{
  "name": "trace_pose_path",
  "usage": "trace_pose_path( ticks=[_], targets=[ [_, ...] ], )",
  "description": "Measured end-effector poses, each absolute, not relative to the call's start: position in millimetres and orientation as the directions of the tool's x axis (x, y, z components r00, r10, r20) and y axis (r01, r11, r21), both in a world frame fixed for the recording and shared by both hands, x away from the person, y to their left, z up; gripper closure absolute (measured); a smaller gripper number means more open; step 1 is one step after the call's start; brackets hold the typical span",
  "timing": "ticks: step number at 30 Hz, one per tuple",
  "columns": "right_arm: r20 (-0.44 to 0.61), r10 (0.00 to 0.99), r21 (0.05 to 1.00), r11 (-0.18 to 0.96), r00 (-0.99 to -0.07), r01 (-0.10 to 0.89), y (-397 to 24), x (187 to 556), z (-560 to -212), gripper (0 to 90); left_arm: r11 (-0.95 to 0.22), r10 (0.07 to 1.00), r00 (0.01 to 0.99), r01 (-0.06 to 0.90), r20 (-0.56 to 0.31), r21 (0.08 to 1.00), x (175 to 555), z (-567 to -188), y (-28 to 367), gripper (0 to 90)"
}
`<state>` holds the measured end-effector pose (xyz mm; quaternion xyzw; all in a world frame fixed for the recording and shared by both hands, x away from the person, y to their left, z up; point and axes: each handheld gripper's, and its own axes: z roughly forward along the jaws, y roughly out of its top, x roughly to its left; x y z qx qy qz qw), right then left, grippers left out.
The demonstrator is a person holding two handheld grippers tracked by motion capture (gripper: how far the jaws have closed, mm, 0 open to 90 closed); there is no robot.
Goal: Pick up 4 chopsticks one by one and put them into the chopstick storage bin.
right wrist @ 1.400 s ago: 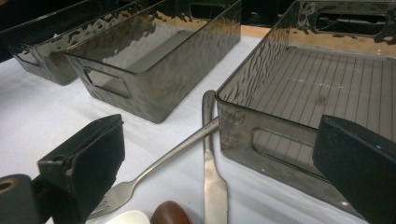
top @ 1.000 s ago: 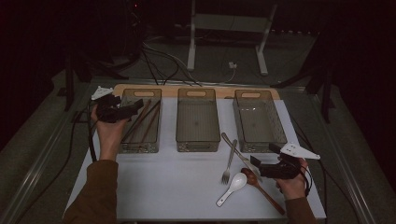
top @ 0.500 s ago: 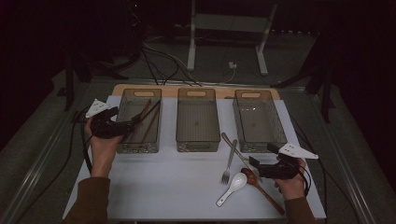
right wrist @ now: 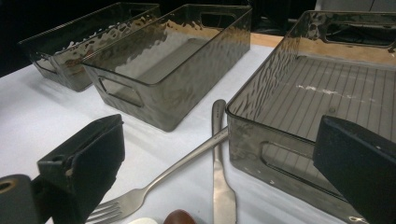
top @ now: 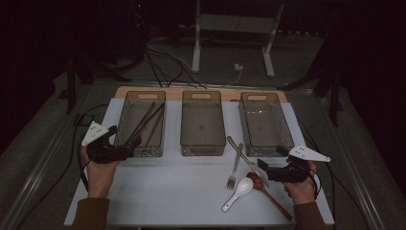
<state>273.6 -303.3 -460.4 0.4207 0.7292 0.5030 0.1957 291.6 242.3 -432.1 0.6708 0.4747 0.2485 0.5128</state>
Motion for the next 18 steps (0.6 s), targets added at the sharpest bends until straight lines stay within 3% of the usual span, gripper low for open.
trace_pose_path(
  ticks=[18],
  targets=[
    [0.115, 0.808, 0.87, 0.199, -0.578, 0.451, -307.7, 267.4, -453.4, 2.4, -0.079, 0.894, 0.44, 0.345, -0.087, 0.935, 246.1, -451.7, 232.8, 0.6]
  ],
)
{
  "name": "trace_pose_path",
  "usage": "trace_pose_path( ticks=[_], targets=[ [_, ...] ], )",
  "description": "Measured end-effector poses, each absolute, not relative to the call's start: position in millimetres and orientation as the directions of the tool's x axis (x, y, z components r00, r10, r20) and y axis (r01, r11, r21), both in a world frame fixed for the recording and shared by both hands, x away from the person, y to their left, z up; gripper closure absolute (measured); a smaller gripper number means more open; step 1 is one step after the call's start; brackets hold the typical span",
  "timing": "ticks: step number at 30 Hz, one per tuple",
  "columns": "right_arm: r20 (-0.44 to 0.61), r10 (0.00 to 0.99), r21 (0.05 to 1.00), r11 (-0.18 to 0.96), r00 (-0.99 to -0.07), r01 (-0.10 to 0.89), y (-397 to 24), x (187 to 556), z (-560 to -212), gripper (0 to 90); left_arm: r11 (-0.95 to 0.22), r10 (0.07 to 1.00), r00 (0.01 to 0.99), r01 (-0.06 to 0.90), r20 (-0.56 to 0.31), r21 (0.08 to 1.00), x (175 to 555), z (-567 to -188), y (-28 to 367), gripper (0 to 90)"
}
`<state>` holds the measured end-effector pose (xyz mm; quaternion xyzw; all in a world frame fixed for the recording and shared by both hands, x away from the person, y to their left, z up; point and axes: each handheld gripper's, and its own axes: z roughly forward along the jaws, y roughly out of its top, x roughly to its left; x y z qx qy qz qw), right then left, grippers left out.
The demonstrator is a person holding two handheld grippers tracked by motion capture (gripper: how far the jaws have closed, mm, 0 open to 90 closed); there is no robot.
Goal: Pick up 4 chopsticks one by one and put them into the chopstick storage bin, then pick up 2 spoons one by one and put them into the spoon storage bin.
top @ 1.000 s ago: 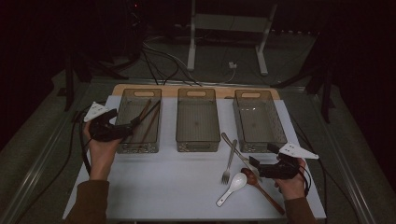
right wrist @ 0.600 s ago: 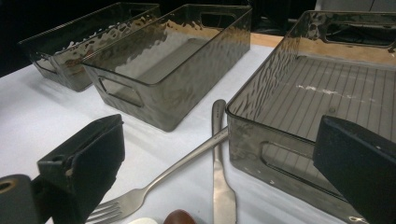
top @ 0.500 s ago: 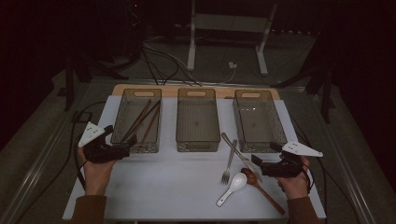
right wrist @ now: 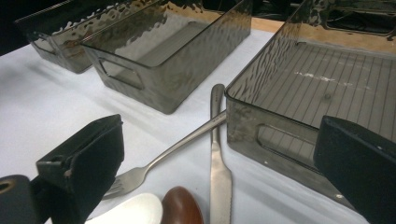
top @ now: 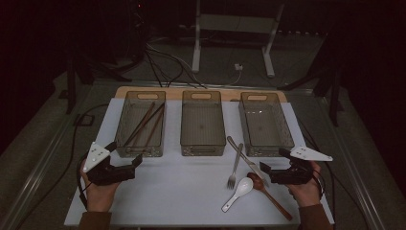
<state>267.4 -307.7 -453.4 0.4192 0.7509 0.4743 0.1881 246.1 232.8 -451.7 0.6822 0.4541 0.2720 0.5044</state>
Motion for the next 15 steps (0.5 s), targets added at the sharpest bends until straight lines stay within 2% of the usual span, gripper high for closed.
trace_pose_path(
  ticks=[15],
  targets=[
    [0.088, 0.808, 0.84, 0.254, -0.582, 0.479, -314.5, 249.1, -456.1, 2.3, -0.087, 0.893, 0.444, 0.339, -0.078, 0.937, 236.3, -456.8, 229.3, 0.6]
  ],
)
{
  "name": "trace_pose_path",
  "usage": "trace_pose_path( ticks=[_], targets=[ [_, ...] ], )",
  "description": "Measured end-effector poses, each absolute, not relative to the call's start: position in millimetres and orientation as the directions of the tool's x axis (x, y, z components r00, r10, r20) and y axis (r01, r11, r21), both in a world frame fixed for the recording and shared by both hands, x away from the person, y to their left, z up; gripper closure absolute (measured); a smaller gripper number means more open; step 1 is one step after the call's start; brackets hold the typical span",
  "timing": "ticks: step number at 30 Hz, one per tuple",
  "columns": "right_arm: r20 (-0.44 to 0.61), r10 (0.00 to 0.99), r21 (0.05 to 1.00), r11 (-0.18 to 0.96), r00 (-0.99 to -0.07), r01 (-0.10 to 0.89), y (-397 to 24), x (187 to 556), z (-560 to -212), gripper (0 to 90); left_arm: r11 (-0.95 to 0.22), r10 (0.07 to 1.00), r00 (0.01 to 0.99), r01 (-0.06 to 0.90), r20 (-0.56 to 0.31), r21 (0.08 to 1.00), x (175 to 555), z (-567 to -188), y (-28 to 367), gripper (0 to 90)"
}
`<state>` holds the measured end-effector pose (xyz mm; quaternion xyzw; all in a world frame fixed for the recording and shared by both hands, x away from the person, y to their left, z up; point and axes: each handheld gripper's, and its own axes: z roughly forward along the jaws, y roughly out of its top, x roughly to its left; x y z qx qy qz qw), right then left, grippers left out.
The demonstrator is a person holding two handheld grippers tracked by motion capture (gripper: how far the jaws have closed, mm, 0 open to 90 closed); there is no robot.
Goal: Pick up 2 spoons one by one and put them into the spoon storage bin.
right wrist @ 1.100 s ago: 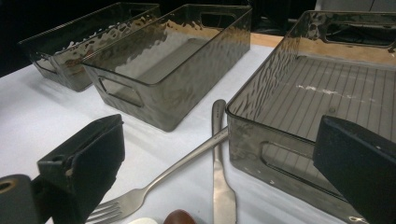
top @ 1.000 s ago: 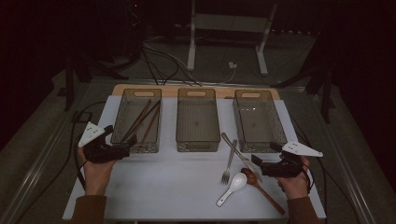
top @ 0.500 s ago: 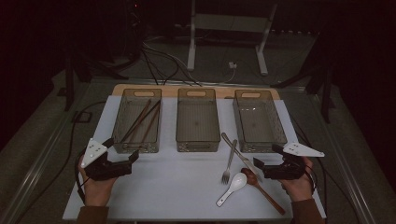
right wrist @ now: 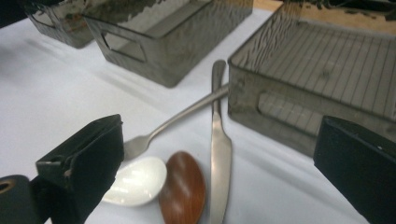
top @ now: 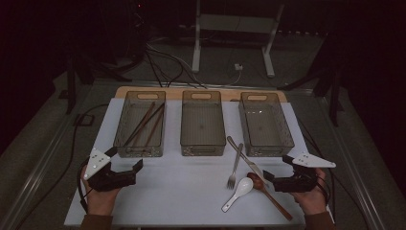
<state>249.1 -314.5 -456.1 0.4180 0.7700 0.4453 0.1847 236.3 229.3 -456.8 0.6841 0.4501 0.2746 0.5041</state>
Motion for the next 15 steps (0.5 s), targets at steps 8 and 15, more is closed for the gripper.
trace_pose_path(
  ticks=[8, 15],
  targets=[
    [0.086, 0.813, 0.807, 0.282, -0.575, 0.519, -319.1, 239.8, -466.3, 2.4, -0.093, 0.891, 0.447, 0.334, -0.071, 0.938, 234.5, -456.3, 226.7, 0.6],
    [0.067, 0.819, 0.774, 0.318, -0.57, 0.548, -318.0, 235.3, -472.6, 2.8, -0.095, 0.893, 0.445, 0.336, -0.069, 0.937, 235.1, -457.8, 226.5, 0.6]
  ],
)
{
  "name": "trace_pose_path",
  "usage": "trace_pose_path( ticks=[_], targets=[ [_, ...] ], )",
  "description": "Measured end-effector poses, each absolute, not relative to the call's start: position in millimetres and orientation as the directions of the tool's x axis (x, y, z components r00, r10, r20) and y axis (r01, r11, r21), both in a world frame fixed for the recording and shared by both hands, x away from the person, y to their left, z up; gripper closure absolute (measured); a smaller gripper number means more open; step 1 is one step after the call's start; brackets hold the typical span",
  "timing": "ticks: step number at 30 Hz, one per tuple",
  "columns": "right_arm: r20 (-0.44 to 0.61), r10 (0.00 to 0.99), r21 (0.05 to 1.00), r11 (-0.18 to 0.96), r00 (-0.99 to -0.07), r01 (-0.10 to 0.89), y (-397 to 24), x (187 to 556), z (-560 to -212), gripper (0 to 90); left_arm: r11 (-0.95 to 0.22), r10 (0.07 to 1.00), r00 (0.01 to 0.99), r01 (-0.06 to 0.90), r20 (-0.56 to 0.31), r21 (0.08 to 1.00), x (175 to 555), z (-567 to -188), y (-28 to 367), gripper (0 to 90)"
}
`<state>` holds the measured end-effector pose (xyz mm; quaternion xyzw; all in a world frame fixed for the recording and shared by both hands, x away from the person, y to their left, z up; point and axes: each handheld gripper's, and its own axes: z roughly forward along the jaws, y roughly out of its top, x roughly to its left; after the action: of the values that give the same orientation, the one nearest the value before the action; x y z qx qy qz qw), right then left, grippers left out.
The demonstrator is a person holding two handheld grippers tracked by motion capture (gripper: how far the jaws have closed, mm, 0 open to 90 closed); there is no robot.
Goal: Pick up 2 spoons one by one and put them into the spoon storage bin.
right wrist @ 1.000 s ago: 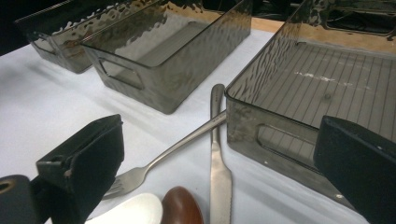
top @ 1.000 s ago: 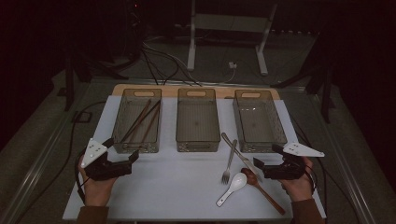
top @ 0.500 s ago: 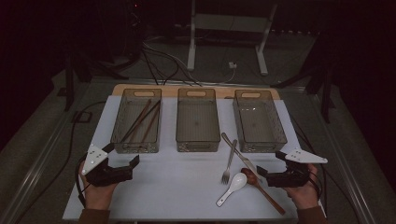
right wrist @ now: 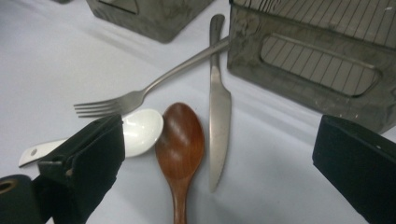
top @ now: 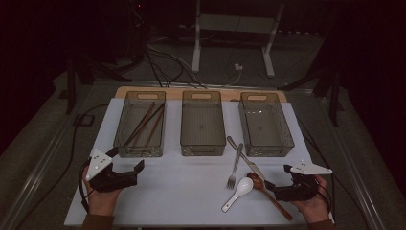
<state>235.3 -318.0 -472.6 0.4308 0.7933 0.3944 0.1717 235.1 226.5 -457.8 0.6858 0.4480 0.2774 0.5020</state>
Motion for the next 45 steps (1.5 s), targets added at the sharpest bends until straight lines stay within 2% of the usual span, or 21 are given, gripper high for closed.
trace_pose_path(
  ticks=[8, 14, 20, 28, 45],
  targets=[
    [0.051, 0.817, 0.738, 0.357, -0.575, 0.573, -312.0, 231.2, -481.0, 2.9, -0.102, 0.893, 0.446, 0.338, -0.064, 0.936, 234.9, -458.5, 226.2, 0.6],
    [0.042, 0.817, 0.719, 0.376, -0.576, 0.585, -307.1, 227.3, -489.3, 8.1, -0.104, 0.893, 0.446, 0.341, -0.063, 0.934, 234.8, -459.3, 225.9, 0.6],
    [0.028, 0.81, 0.693, 0.406, -0.586, 0.595, -301.5, 223.7, -497.8, 20.0, -0.106, 0.894, 0.445, 0.343, -0.062, 0.933, 234.7, -459.7, 225.9, 0.6],
    [0.02, 0.781, 0.653, 0.462, -0.624, 0.6, -296.8, 219.7, -506.4, 49.6, -0.11, 0.893, 0.445, 0.344, -0.059, 0.932, 234.9, -460.4, 226.0, 0.6],
    [-0.016, 0.753, 0.593, 0.537, -0.658, 0.6, -292.2, 218.9, -511.8, 76.5, -0.117, 0.894, 0.444, 0.35, -0.055, 0.93, 235.2, -461.1, 224.9, 0.6]
  ],
)
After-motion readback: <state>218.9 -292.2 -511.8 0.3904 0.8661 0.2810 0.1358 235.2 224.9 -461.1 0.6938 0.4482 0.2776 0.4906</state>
